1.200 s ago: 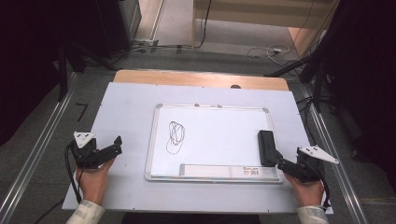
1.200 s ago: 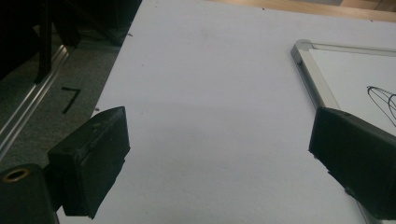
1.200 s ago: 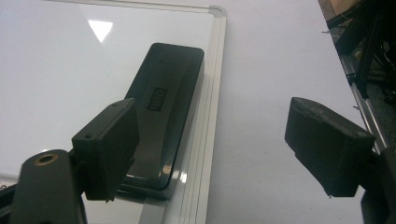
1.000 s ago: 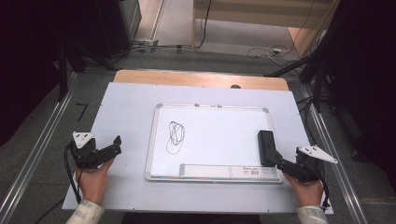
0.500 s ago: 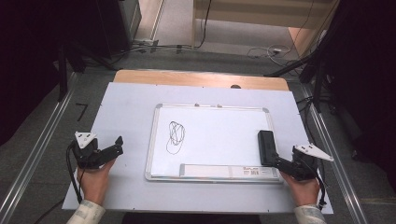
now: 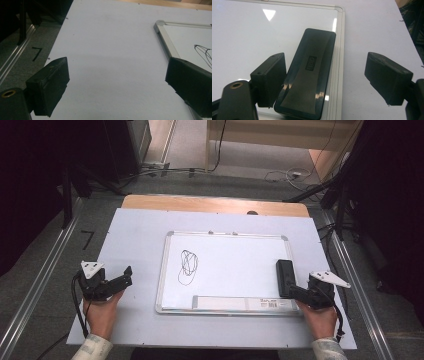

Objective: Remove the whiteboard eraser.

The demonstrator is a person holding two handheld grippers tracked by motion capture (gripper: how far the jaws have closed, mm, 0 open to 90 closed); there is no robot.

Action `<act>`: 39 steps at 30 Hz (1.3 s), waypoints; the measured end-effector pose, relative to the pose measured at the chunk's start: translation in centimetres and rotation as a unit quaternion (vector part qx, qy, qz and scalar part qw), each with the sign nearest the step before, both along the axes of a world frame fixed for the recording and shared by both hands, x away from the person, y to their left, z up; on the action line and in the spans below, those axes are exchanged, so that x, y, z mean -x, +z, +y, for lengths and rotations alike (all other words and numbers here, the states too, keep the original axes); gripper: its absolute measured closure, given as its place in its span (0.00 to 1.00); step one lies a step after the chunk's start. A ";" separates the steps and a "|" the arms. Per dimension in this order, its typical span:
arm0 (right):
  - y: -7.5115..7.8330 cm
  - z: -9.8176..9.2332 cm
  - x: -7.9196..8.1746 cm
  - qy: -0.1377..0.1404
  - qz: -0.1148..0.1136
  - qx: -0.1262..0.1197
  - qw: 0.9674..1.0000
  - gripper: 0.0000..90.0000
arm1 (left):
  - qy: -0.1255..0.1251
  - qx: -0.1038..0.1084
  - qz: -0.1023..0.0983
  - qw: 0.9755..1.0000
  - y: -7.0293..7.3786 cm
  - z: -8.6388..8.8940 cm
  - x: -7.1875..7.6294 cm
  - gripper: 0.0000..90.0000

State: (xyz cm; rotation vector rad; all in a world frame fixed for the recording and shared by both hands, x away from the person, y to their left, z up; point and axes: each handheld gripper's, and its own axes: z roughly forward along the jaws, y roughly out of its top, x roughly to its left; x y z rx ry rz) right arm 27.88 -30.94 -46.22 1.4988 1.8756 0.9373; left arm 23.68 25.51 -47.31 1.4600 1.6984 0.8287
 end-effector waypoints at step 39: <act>-1.9 2.8 -4.7 -0.029 0.069 0.006 0.997 0.27 | 0.002 0.009 0.002 1.000 -0.1 0.1 -0.1 0.06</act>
